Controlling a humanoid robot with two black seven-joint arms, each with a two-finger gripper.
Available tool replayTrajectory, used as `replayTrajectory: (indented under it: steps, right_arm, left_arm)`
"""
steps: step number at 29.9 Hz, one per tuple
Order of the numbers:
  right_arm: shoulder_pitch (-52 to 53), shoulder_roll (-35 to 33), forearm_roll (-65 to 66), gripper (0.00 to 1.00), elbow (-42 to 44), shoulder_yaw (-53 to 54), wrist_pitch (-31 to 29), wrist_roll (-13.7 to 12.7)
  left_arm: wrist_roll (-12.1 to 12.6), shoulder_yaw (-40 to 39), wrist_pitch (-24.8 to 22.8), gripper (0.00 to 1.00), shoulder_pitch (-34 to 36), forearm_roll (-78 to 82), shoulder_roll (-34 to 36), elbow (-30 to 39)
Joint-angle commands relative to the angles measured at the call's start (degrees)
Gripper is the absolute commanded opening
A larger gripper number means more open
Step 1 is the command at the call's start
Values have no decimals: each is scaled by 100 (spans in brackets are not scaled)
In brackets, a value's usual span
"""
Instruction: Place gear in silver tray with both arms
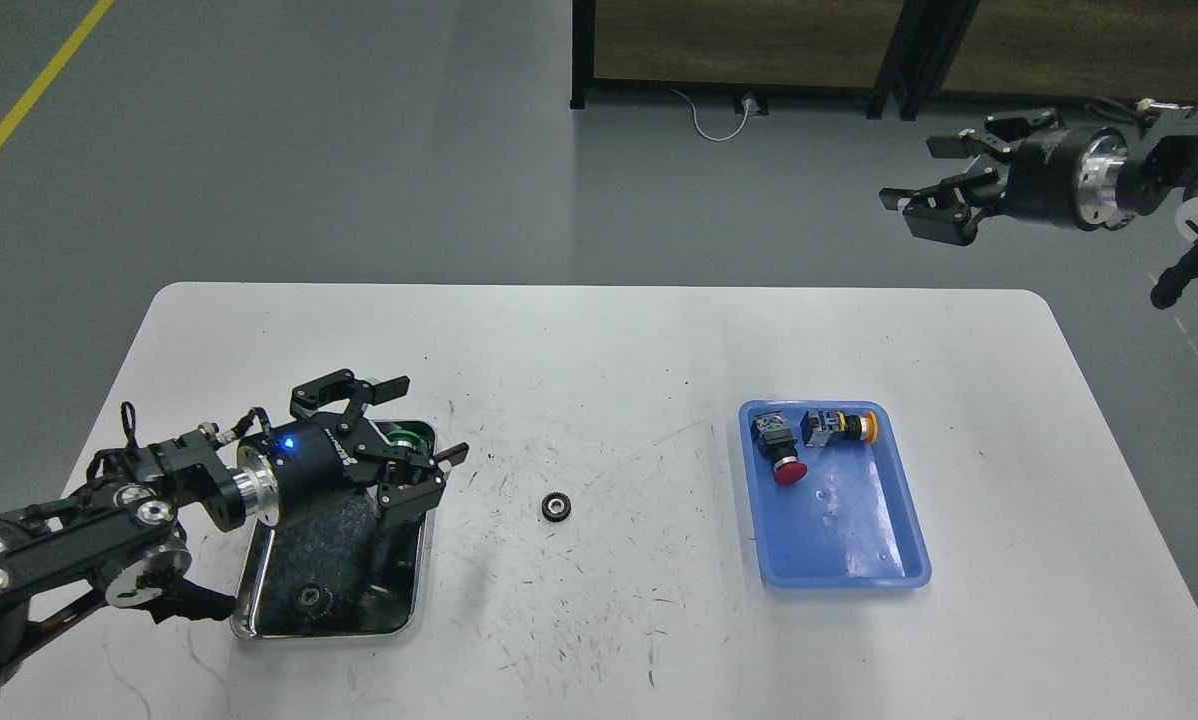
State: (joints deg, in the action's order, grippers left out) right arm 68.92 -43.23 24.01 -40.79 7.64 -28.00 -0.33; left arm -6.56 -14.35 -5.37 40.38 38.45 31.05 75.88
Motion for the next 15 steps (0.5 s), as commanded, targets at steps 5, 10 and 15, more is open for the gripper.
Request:
replayTrajectory:
  steps: [5, 10, 15]
  right_arm:
    - [-45, -388, -37, 77, 1, 10, 0, 7]
    - [-142, -502, -37, 77, 1, 10, 0, 7]
    - [-151, -547, -37, 77, 1, 10, 0, 7]
  left_arm:
    - [-56, 529, 168, 98, -109, 426, -1222, -784]
    - [-74, 565, 186, 98, -101, 426, -1882, -1487]
    - [-91, 468, 186, 98, -101, 400, -2269, -1989]
